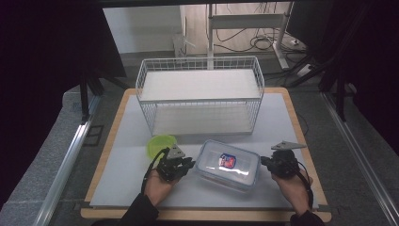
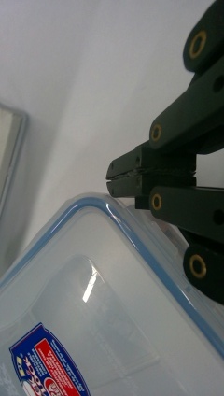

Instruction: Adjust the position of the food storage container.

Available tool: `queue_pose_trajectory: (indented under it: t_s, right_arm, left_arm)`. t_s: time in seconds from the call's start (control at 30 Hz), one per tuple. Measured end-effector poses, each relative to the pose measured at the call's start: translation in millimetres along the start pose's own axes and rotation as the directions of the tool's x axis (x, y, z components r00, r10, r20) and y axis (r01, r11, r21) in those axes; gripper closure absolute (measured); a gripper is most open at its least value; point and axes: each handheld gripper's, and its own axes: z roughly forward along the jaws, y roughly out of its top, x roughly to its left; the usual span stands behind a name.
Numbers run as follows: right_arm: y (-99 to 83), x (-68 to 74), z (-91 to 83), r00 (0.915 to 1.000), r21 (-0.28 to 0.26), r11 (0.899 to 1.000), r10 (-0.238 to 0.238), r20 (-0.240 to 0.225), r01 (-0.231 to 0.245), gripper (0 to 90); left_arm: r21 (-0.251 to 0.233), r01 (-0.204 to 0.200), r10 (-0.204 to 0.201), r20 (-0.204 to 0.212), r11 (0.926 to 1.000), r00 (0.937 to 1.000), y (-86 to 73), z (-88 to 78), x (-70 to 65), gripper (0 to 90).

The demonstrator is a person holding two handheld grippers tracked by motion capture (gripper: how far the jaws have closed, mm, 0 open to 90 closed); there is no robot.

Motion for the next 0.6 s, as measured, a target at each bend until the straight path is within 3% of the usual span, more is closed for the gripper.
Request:
queue_pose_trajectory:
  t_s: [0.23, 0.6]
  right_arm:
    - [23.6, 8.0, 23.7, 0.9996, 0.006, 1.000, -0.026, -0.011, 0.026, 89.6]
    - [30.2, 10.2, 32.2, 0.9979, -0.014, 0.999, -0.031, -0.057, 0.031, 89.6]
  left_arm:
    - [0.029, 0.015, -0.015, -0.029, 0.9994, 0.9995, -7.4, -7.4, 6.2, 81.7]
    - [0.037, 0.019, -0.018, -0.040, 0.9991, 0.9990, -17.0, -17.8, -4.5, 86.8]
